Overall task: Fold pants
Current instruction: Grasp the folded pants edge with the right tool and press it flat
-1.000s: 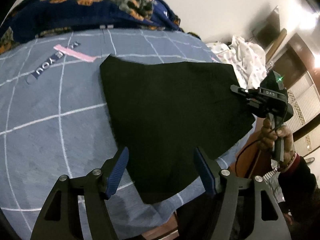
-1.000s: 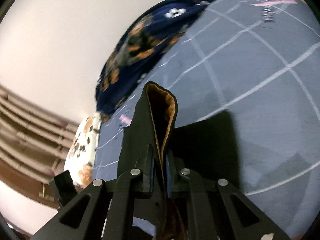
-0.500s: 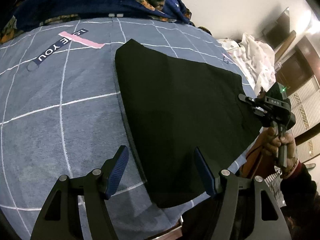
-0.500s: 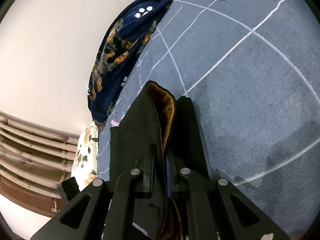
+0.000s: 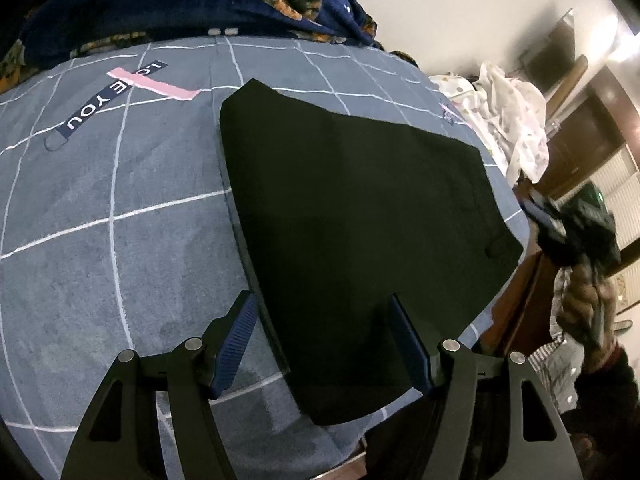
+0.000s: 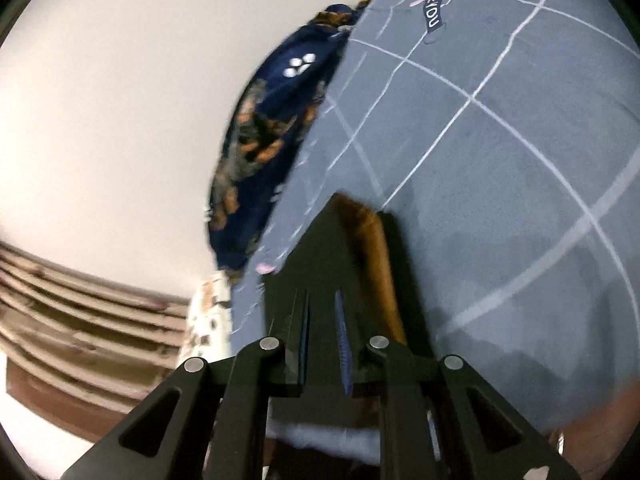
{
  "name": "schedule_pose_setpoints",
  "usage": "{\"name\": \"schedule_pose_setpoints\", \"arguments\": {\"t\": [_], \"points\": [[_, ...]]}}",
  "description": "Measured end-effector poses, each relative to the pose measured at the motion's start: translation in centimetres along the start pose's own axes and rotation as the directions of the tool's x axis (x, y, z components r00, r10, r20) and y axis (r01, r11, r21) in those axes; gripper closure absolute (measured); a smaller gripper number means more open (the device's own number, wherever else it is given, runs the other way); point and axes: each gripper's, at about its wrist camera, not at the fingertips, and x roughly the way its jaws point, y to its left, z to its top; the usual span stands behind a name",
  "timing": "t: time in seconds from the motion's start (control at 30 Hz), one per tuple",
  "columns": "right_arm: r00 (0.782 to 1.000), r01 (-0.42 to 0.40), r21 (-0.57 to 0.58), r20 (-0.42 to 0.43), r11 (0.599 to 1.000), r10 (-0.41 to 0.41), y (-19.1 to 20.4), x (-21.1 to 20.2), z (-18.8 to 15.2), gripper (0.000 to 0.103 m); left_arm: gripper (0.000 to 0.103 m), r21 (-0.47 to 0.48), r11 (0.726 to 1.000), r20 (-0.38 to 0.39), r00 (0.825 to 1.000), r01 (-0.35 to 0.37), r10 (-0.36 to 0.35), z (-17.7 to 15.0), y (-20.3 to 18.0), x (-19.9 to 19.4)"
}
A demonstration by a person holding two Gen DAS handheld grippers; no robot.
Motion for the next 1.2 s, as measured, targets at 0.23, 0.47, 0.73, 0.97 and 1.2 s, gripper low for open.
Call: {"name": "schedule_pose_setpoints", "arguments": {"t": [0.23, 0.47, 0.73, 0.97, 1.2], "points": [[0.998, 0.013, 0.098, -0.069, 0.995, -0.007, -1.7, -0.7, -4.4, 0.088, 0.035, -0.018, 1.000, -0.014, 1.000, 0.018, -0.018, -0.4, 0.3, 0.5], [0.997, 0.033, 0.177, -0.074, 0.984, -0.020, -3.4, 0.3, -3.8, 0.080, 0.035, -0.041, 0.999, -0.015, 1.000, 0.022, -0.023, -0.5, 0.7, 0.5], [0.994, 0.101, 0.115, -0.057, 0.988, -0.095, -2.0, 1.3, -3.1, 0.090, 0.035, -0.035, 0.999, -0.027, 0.999, 0.016, -0.016, -0.8, 0.6, 0.8], [0.997, 0.074, 0.113, -0.034, 0.991, -0.071, -0.3, -0.7, -4.9, 0.091, 0.035, -0.037, 0.999, -0.026, 0.999, 0.020, -0.021, -0.6, 0.4, 0.9], [0.993, 0.106, 0.267, -0.071, 0.958, -0.090, -5.0, -0.2, -6.2, 0.093, 0.035, -0.029, 1.000, -0.048, 0.999, 0.010, -0.012, -0.8, 0.3, 1.4]]}}
